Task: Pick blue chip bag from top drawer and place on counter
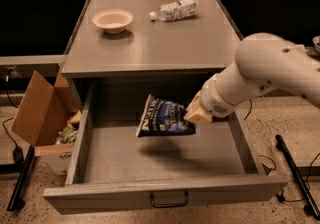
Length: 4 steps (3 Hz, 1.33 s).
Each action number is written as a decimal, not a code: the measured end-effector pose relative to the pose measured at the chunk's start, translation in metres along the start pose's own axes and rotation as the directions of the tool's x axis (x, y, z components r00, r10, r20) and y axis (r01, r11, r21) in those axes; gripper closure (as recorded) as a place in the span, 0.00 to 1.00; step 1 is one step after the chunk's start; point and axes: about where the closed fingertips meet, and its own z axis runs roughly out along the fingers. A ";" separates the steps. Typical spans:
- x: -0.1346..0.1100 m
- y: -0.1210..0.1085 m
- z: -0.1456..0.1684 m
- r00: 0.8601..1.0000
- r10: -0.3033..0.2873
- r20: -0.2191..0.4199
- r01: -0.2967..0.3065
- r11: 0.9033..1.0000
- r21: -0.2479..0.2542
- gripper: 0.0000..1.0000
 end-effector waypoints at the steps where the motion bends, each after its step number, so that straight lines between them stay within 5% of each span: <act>1: -0.013 -0.010 -0.047 0.998 -0.028 0.050 0.022 0.993 0.112 1.00; 3: -0.041 -0.055 -0.146 0.983 -0.070 0.171 0.013 0.951 0.309 1.00; 4: -0.041 -0.055 -0.146 0.983 -0.070 0.171 0.013 0.951 0.309 1.00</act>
Offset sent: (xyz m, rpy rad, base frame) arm 0.0195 -0.0533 0.1754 0.1030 -0.3916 -0.1080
